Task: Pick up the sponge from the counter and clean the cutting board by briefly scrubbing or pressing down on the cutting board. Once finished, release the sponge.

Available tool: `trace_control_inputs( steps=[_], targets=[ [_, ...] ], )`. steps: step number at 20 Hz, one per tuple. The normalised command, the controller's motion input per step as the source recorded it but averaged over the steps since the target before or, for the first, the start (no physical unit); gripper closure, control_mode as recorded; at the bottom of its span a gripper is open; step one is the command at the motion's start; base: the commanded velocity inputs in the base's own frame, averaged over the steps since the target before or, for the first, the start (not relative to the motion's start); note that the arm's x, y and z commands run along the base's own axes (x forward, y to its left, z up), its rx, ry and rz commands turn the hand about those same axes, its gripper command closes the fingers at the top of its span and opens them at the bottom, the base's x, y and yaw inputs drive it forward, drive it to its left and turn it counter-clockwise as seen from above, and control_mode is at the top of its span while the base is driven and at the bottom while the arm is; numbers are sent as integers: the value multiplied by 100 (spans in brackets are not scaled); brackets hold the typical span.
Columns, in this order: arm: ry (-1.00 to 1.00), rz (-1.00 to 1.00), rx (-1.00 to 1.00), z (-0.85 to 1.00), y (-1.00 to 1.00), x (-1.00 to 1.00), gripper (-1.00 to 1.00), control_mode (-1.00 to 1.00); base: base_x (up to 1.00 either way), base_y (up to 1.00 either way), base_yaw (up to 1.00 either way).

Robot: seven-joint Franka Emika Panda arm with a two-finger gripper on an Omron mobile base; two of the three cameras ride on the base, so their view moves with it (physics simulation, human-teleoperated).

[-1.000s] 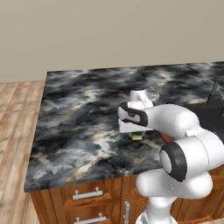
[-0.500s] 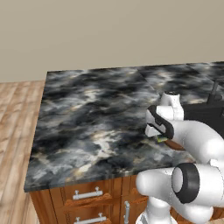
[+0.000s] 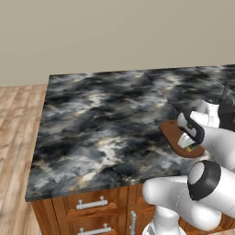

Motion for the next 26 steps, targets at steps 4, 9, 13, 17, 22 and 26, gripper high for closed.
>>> trace_control_inputs(
  steps=[4, 9, 13, 17, 22, 26],
  targets=[
    [7, 6, 6, -2, -44, 2, 100, -100, 0, 0, 0],
    [9, 9, 9, 0, -63, 7, 100, -100, 0, 0, 0],
    [14, 14, 7, 0, -64, 10, 100, -100, 0, 0, 0],
    [16, 19, 5, -9, -50, 10, 100, -100, 0, 0, 0],
    [14, 19, 3, -15, -33, 17, 100, -100, 0, 0, 0],
    [2, 15, 2, -12, 0, 22, 100, -100, 0, 0, 0]
  ],
)
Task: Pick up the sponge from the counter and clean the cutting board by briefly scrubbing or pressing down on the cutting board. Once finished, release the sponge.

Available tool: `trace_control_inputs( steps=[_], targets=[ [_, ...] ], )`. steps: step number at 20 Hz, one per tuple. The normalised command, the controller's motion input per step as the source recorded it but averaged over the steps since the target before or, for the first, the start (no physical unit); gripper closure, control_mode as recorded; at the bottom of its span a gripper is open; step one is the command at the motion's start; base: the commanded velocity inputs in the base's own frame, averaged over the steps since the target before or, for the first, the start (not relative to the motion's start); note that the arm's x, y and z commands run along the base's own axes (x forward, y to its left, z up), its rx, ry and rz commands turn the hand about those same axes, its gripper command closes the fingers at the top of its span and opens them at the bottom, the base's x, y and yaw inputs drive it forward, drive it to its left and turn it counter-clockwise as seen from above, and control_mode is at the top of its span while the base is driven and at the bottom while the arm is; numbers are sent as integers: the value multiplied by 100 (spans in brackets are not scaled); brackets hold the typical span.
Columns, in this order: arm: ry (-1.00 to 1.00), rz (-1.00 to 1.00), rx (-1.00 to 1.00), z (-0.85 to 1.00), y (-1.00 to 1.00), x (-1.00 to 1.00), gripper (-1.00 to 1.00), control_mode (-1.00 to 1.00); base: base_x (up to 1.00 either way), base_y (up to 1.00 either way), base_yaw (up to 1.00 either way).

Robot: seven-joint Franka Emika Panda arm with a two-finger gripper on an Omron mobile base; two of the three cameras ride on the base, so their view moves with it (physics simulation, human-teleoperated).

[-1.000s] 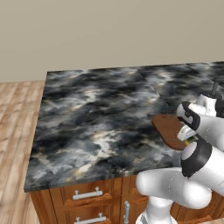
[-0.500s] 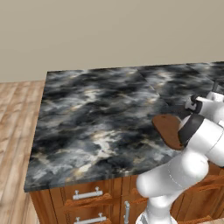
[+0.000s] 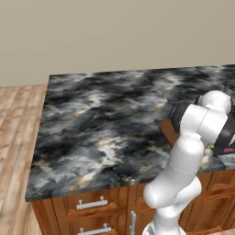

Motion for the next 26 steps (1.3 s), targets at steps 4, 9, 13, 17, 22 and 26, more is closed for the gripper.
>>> trace_control_inputs(
  steps=[4, 9, 13, 17, 22, 26],
  targets=[
    [0, 9, 0, -15, 1, 22, 100, -100, 0, 0, 0],
    [0, 4, 0, -28, 3, 24, 100, -100, 0, 0, 0],
    [-4, 0, 0, -34, 11, 24, 100, -100, 0, 0, 0],
    [-1, 0, -1, -31, 10, 19, 100, -100, 0, 0, 0],
    [0, 0, -4, -35, 13, 14, 100, -100, 0, 0, 0],
    [-17, 0, -10, -41, 19, 0, 100, -100, 0, 0, 0]
  ],
)
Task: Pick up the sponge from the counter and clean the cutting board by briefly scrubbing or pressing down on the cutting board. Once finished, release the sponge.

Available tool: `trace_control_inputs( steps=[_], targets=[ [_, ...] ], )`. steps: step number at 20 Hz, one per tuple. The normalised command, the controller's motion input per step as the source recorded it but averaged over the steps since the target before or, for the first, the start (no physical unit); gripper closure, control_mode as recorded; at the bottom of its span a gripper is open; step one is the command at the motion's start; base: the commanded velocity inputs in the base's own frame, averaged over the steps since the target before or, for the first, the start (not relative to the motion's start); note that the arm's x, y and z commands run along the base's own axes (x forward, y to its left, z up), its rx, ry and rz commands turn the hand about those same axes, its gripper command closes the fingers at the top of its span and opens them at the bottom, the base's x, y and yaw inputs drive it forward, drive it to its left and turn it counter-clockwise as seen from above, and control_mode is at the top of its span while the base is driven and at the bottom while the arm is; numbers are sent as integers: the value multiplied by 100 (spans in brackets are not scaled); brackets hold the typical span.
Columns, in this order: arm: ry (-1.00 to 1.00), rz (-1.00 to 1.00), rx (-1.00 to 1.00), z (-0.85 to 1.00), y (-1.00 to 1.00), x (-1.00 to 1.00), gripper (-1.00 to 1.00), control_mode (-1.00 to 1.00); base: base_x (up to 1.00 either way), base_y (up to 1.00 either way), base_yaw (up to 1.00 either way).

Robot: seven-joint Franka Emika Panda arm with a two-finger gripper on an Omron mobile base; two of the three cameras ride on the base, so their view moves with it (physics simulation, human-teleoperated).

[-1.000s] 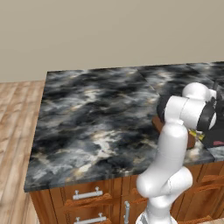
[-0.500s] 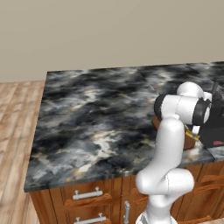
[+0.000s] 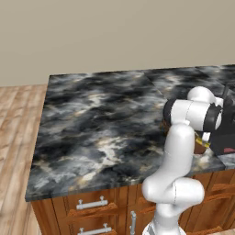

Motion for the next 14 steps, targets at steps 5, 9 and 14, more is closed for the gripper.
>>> trace_control_inputs(
  steps=[5, 9, 14],
  targets=[
    [-28, -2, -12, -17, 30, -6, 100, -100, 0, 0, 0],
    [-22, 0, -6, 0, 25, -28, 100, -100, 0, 0, 0],
    [0, 0, -4, -7, 34, 3, 100, -100, 0, 0, 0]
  ],
)
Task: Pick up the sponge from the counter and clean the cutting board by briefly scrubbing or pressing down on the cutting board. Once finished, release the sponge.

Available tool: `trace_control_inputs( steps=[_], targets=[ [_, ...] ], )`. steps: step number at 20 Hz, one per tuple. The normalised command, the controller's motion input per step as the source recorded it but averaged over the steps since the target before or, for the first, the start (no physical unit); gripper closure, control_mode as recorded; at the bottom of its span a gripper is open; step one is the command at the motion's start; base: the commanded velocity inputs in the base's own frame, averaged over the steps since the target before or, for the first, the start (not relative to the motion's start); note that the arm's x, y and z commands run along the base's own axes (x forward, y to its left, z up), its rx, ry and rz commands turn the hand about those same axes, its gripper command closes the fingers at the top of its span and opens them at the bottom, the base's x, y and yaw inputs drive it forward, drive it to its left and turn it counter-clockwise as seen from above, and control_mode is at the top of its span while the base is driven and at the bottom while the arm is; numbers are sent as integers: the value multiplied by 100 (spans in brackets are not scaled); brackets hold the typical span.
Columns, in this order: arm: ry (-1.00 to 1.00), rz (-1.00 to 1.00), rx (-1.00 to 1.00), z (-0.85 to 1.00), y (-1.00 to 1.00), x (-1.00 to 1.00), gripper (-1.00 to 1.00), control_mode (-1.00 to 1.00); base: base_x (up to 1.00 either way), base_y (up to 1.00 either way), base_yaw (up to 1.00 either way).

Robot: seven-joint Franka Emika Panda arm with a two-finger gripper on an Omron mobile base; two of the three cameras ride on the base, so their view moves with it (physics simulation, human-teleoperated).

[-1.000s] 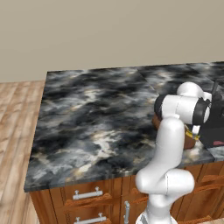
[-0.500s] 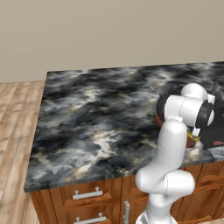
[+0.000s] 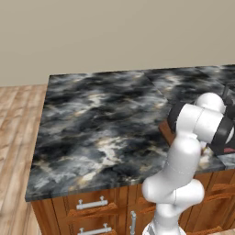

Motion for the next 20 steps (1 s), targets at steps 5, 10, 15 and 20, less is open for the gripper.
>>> trace_control_inputs(
  steps=[5, 10, 15, 20],
  targets=[
    [12, 6, -2, -1, 27, 50, 100, -100, 0, 0, 0],
    [7, 9, 0, 0, 23, 70, 100, -100, 0, 0, 0],
    [5, 11, 1, 0, 19, 85, 100, -100, 0, 0, 0],
    [0, 17, 6, 0, 7, 89, 100, -100, 0, 0, 0]
  ],
)
